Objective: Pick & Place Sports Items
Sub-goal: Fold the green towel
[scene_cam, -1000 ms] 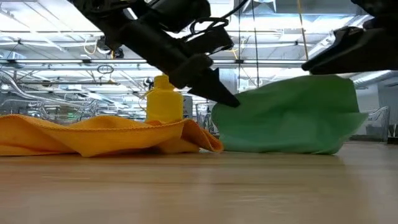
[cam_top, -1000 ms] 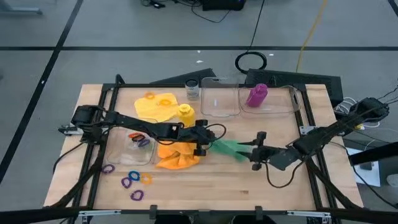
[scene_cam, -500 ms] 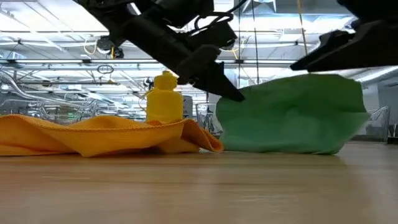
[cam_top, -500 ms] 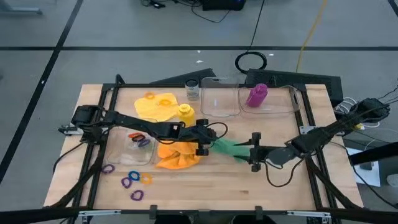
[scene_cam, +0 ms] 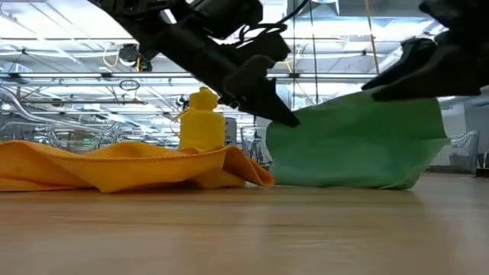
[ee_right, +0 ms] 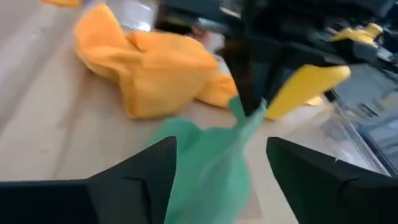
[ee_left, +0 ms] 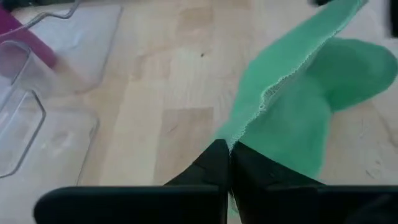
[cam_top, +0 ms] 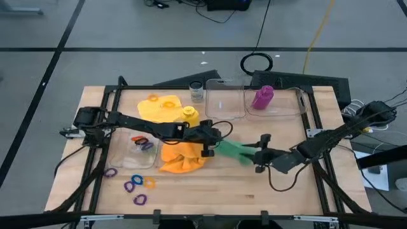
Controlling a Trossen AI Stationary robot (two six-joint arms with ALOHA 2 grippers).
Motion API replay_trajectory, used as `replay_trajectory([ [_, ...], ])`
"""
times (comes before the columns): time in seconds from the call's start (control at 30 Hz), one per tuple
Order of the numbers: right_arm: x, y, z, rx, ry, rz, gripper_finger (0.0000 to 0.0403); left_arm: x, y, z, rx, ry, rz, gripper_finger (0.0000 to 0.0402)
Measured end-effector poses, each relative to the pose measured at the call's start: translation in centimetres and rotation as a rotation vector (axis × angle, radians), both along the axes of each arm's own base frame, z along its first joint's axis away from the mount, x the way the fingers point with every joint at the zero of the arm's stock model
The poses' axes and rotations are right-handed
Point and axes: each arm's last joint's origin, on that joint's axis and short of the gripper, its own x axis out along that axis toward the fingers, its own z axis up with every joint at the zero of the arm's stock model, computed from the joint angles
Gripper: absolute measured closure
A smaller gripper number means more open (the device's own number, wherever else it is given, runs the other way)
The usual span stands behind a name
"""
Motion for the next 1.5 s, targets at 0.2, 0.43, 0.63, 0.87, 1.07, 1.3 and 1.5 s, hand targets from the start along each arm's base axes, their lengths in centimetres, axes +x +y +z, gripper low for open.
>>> replay_trajectory([
  [0.2, 0.1, -0.3, -0.3, -0.013, 0.001, -0.053, 0.024, 0.0, 0.0, 0.0, -0.001, -0.001, 0.001, 0.04],
  [0.43, 0.0, -0.4, -0.5, -0.007, 0.015, -0.068, 0.027, 0.0, 0.0, 0.0, 0.0, -0.001, 0.005, 0.0401],
  [0.63, 0.0, -0.5, -0.5, -0.013, 0.004, -0.095, 0.032, 0.0, 0.0, 0.0, 0.032, -0.002, 0.037, 0.0402],
  [0.87, -0.1, -0.6, -0.5, -0.022, -0.001, -0.118, 0.0402, -0.2, -0.6, 0.2, 0.126, 0.006, 0.069, 0.0401],
  [1.07, -0.3, -0.8, 0.3, -0.062, -0.034, -0.158, 0.0393, -1.8, -1.5, 3.2, 0.224, -0.014, 0.133, 0.0401],
  [1.3, -1.3, -1.5, 4.2, -0.056, -0.138, -0.14, 0.0402, -4.2, -3.0, 8.6, 0.252, -0.156, 0.116, 0.0401],
  [1.5, -1.8, -1.7, 7.1, -0.074, -0.193, -0.118, 0.0403, -4.8, -3.9, 9.5, 0.241, -0.187, 0.094, 0.0401],
])
